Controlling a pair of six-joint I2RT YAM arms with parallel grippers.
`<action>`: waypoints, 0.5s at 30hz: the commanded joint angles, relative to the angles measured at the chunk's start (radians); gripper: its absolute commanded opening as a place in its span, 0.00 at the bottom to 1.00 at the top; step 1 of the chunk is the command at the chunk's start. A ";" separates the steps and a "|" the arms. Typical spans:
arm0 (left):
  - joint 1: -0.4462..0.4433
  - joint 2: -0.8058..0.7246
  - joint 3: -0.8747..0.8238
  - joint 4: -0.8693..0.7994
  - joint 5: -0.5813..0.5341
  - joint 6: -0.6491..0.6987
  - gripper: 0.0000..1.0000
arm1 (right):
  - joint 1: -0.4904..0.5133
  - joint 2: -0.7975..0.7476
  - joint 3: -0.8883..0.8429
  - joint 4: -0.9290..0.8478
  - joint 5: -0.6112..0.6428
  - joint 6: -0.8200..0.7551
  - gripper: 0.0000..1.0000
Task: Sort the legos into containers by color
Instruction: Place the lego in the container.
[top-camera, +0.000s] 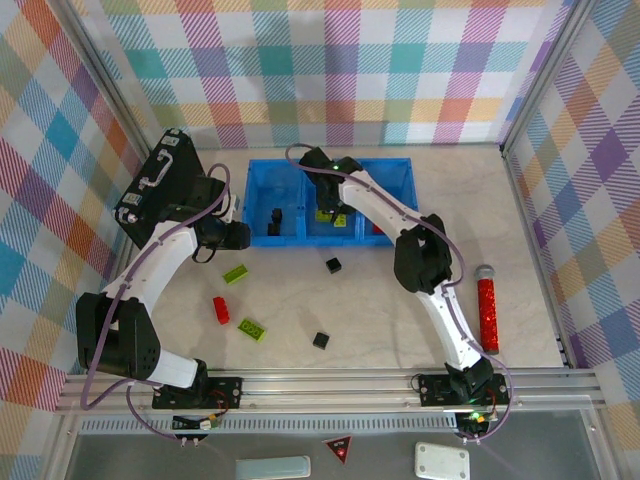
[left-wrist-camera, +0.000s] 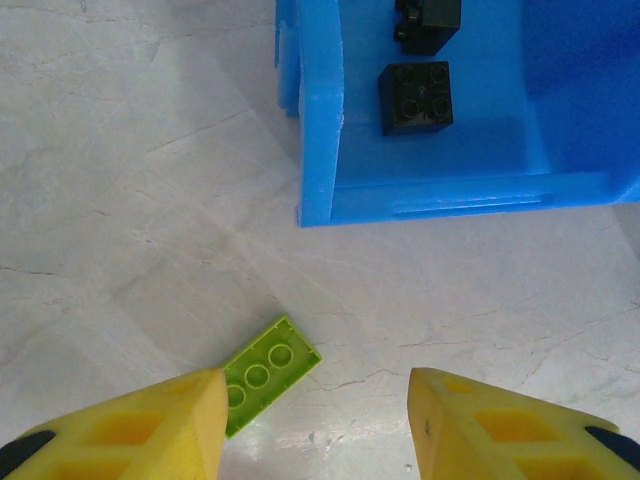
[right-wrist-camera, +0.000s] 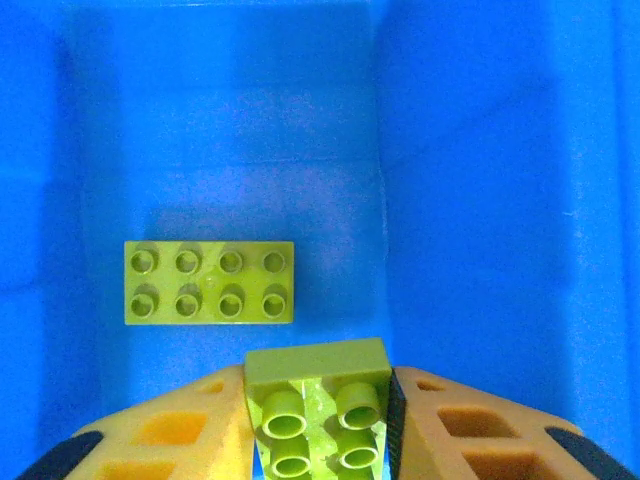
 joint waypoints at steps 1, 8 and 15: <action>0.011 -0.027 0.002 0.001 0.007 0.013 0.51 | -0.016 0.031 0.034 -0.020 0.028 0.036 0.37; 0.011 -0.027 0.003 0.000 0.011 0.013 0.51 | -0.021 0.077 0.036 -0.021 0.046 0.061 0.40; 0.011 -0.025 0.002 0.001 0.014 0.013 0.51 | -0.021 0.106 0.035 -0.034 0.086 0.099 0.40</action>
